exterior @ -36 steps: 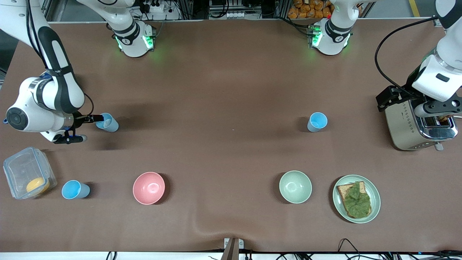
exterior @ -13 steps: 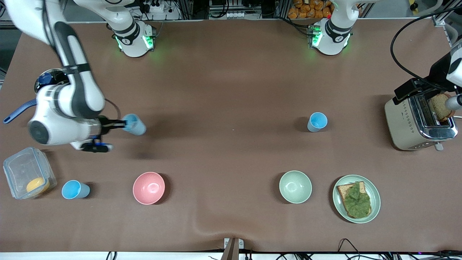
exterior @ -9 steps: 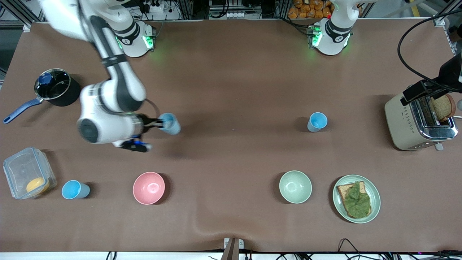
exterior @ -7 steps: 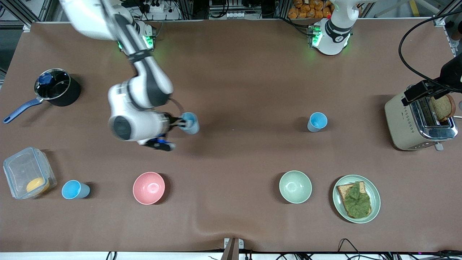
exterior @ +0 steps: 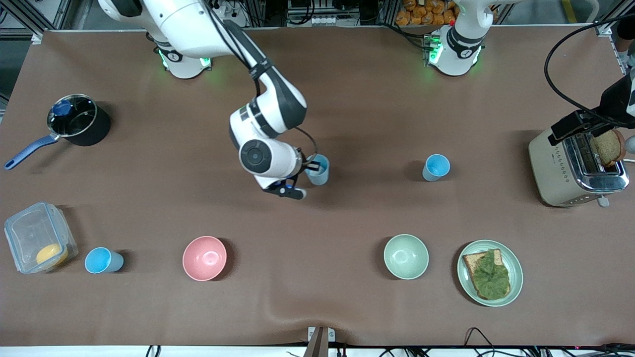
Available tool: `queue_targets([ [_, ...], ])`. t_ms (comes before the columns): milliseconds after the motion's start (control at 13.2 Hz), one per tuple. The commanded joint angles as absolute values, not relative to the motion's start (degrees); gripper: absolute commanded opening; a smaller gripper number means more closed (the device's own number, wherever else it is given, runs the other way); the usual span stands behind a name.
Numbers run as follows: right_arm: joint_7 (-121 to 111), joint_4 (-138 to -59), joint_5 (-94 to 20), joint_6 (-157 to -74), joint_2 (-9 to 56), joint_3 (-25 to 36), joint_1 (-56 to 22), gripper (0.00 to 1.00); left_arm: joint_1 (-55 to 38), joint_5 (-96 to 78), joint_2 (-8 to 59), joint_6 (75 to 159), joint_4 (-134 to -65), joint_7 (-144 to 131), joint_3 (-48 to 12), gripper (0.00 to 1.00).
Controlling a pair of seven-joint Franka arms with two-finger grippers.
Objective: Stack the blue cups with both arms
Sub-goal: 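Carry the blue cup to the table middle and set it down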
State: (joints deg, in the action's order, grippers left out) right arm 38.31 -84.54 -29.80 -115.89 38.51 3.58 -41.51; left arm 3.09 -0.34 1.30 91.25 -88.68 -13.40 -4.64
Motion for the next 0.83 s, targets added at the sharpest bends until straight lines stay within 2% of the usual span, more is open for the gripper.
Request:
queue_targets([
  [0,39.2,-82.7,-33.1,-119.2,40.7,4.4,-44.9,0.0,3.4,-0.6,1.4,91.3,-88.3,-12.7,-4.8,1.0],
  [151,39.2,-82.7,-34.7,-121.4,41.8,4.4,-46.2,0.0,2.6,0.2,4.2,91.4,-88.2,-12.9,-5.0,1.0],
  [453,39.3,-82.7,-34.7,-122.9,43.2,4.4,-47.5,0.0,2.4,1.5,4.1,91.5,-88.3,-12.7,-6.1,1.0],
  [528,39.3,-82.7,-35.2,-122.9,43.2,4.4,-47.5,0.23,1.7,1.7,4.6,91.8,-88.3,-12.7,-6.1,1.0],
  [604,39.3,-82.7,-36.4,-122.9,43.2,4.4,-47.4,0.69,1.1,1.8,5.7,93.0,-88.5,-12.7,-6.1,1.0],
  [679,39.3,-82.7,-36.5,-122.9,43.1,4.4,-47.5,1.0,1.2,1.8,5.7,93.5,-88.9,-12.7,-6.3,1.0],
  [755,38.8,-82.6,-36.3,-122.9,42.5,4.5,-47.4,1.0,1.4,1.8,5.7,93.5,-89.0,-12.7,-7.0,1.0],
])
